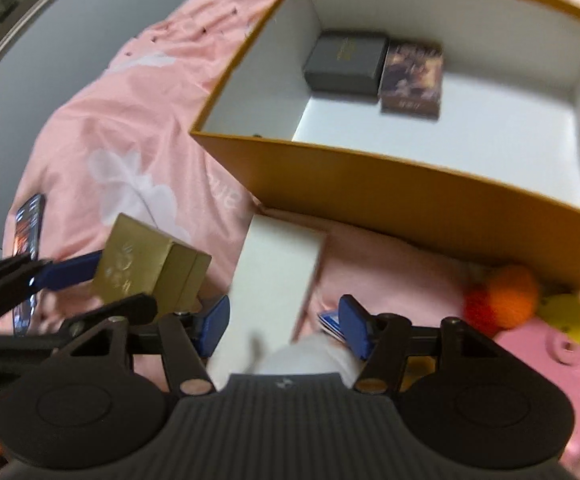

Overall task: Organize objects
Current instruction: 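Grasp the white rectangular box with the right tool while the left tool holds the gold box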

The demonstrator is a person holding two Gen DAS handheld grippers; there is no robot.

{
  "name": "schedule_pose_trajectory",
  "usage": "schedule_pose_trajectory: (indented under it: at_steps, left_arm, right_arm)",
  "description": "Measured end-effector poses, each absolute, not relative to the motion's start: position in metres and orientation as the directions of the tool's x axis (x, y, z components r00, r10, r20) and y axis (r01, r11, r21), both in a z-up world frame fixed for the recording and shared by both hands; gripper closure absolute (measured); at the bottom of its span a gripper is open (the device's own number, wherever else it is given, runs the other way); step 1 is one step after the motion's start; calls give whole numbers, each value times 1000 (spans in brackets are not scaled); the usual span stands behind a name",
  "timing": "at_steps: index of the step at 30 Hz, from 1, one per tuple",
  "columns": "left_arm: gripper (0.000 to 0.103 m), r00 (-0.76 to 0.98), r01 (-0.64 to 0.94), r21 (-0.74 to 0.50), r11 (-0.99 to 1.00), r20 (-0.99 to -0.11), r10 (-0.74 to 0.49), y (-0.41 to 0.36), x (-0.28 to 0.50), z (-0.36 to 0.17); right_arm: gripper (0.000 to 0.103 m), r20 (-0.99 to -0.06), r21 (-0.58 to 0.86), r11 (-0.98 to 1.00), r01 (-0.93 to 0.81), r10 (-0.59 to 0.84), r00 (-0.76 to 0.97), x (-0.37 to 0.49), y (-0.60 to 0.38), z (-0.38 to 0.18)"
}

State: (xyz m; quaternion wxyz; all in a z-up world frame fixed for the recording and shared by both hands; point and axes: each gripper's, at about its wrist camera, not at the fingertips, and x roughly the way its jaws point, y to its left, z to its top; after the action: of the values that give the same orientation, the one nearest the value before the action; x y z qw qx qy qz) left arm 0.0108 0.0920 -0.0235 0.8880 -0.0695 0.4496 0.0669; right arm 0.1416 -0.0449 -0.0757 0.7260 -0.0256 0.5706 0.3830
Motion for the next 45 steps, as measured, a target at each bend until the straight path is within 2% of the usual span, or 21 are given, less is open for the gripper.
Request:
schedule_pose_trajectory:
  at_steps: [7,12,15,16,17,20,21,23,24,35,36,37,38,39,41,45]
  left_arm:
    - [37,574,-196,-97,976,-818,34,106,13,-36]
    - [37,573,-192,-111,975,-820,20,110,13,-38]
    - [37,571,-195,-115,974,-821,18,111,13,-38]
    - [37,572,-195,-118,974,-820,15,111,12,-38]
    - [37,572,-195,-119,974,-820,14,111,12,-38]
    - [37,570,-192,-108,975,-821,21,111,12,-38]
    - [37,570,-190,-103,977,-822,24,110,12,-38]
    - [37,571,-189,-93,978,-820,32,108,11,-38]
    - [37,575,-188,-93,978,-817,33,108,11,-37]
    - [37,679,-158,-125,980,-734,16,98,-2,3]
    - [57,692,-147,-121,982,-722,14,95,-2,11]
    - [93,713,-137,-105,985,-701,24,92,-2,20]
    - [92,729,-114,-107,988,-685,10,89,-1,29]
    - [96,739,-99,-128,987,-673,-13,89,1,37]
    - [97,757,-50,-140,989,-651,-54,84,7,50]
    - [97,760,-11,-77,997,-648,-42,71,19,61]
  right_arm:
    - [41,-879,419,745,-519,476,-25,153,-27,-119]
    - [34,-848,495,727,-475,523,-82,158,-25,-136]
    - [35,-835,517,712,-474,542,-98,156,-21,-141]
    - [37,-830,523,707,-476,548,-98,155,-21,-142]
    - [42,-824,533,700,-475,558,-101,153,-21,-141]
    - [44,-825,525,701,-483,559,-84,148,-22,-136]
    - [48,-824,522,703,-484,561,-74,146,-24,-133]
    - [65,-811,532,697,-481,583,-52,143,-31,-123]
    - [69,-806,536,695,-479,590,-46,142,-33,-119]
    - [74,-752,488,662,-569,650,112,128,-60,-55]
    - [74,-746,481,658,-579,654,124,126,-63,-48]
    - [74,-739,466,659,-591,657,150,125,-64,-39]
    - [74,-730,456,658,-599,661,171,124,-70,-31]
    - [74,-723,443,661,-605,663,195,124,-76,-22]
    - [74,-705,425,666,-613,669,238,124,-87,-3]
    - [74,-697,420,688,-592,662,275,132,-103,16]
